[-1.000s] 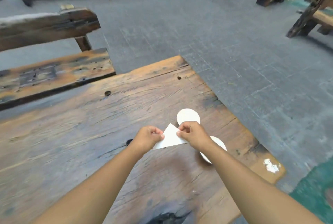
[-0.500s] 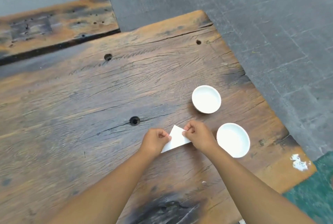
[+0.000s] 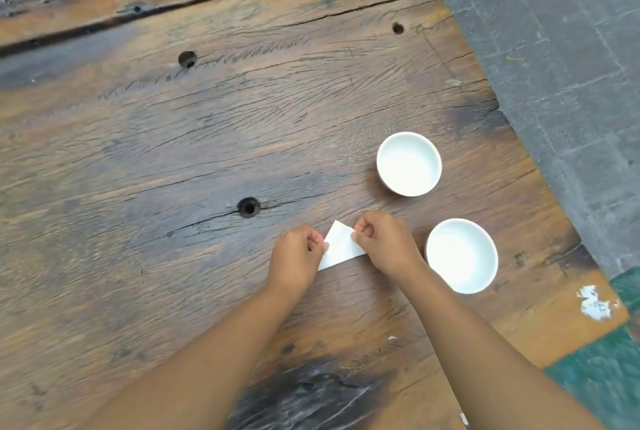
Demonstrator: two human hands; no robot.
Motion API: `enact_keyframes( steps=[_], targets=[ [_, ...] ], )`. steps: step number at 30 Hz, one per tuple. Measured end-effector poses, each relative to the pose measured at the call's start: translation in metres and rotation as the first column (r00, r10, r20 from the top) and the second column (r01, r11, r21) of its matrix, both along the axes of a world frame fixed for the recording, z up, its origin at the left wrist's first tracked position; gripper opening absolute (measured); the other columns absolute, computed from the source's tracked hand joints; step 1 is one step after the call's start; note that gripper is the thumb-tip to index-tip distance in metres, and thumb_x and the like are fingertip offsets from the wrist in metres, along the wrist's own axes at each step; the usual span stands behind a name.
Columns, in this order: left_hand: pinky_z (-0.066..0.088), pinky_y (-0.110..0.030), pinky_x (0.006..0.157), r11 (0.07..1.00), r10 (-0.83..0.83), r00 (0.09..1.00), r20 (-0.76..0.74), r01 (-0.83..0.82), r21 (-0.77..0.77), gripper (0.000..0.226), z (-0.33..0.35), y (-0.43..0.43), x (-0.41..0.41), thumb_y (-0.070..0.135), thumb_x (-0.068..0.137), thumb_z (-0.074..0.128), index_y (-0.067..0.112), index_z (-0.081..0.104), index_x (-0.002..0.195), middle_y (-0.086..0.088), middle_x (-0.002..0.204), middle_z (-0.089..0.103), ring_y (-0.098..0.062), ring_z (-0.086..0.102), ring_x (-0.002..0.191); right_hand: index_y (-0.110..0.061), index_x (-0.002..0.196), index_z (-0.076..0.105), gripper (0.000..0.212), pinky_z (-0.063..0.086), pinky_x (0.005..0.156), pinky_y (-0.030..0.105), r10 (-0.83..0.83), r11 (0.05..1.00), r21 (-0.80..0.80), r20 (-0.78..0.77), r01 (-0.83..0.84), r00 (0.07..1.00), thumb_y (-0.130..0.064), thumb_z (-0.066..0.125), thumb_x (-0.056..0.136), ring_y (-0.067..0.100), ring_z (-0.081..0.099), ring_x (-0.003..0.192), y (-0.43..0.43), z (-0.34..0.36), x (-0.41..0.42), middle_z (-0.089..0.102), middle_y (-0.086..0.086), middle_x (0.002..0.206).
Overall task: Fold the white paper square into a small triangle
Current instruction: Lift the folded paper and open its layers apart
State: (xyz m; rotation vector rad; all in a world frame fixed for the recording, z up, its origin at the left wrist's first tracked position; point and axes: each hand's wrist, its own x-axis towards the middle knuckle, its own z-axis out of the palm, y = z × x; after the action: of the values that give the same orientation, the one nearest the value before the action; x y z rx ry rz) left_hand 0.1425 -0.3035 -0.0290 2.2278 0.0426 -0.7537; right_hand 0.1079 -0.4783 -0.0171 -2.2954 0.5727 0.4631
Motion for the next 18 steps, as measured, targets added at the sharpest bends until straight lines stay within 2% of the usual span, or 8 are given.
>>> enact_keyframes(
  steps=[7,14,18],
  targets=[
    [0.048,-0.029,0.061,0.998,-0.033,0.995,0.089,0.027,0.061,0.009,-0.0005,-0.0036,-0.0033,0.020,0.086,0.071,0.019,0.067,0.079,0.008,0.071,0.064,-0.010,0.060,0.069,-0.022,0.079,0.061,0.008,0.038,0.061,0.028,0.074,0.993,-0.094,-0.039,-0.078,0.996,-0.025,0.065,0.085,0.015,0.057,0.077,0.0009,-0.0064,0.0026,0.062,-0.009,0.076],
    [0.052,-0.038,0.068,0.985,-0.130,0.983,0.126,0.114,0.131,0.009,0.0006,-0.0066,-0.0025,0.018,0.089,0.067,0.015,0.064,0.081,0.002,0.075,0.063,-0.019,0.059,0.074,-0.023,0.077,0.056,0.010,0.037,0.064,0.030,0.095,0.983,-0.153,-0.066,-0.104,0.993,-0.024,0.063,0.085,0.020,0.057,0.081,0.0034,-0.0091,0.0070,0.062,-0.006,0.081],
    [0.050,-0.041,0.071,0.979,-0.155,0.973,0.173,0.129,0.155,0.010,0.0033,-0.0083,-0.0064,0.014,0.090,0.064,0.014,0.057,0.083,0.000,0.085,0.060,-0.021,0.055,0.080,-0.020,0.089,0.055,0.007,0.039,0.070,0.034,0.113,0.967,-0.221,-0.069,-0.125,0.991,-0.023,0.062,0.088,0.027,0.059,0.093,0.0087,-0.0084,0.0095,0.064,0.003,0.096]
  ],
)
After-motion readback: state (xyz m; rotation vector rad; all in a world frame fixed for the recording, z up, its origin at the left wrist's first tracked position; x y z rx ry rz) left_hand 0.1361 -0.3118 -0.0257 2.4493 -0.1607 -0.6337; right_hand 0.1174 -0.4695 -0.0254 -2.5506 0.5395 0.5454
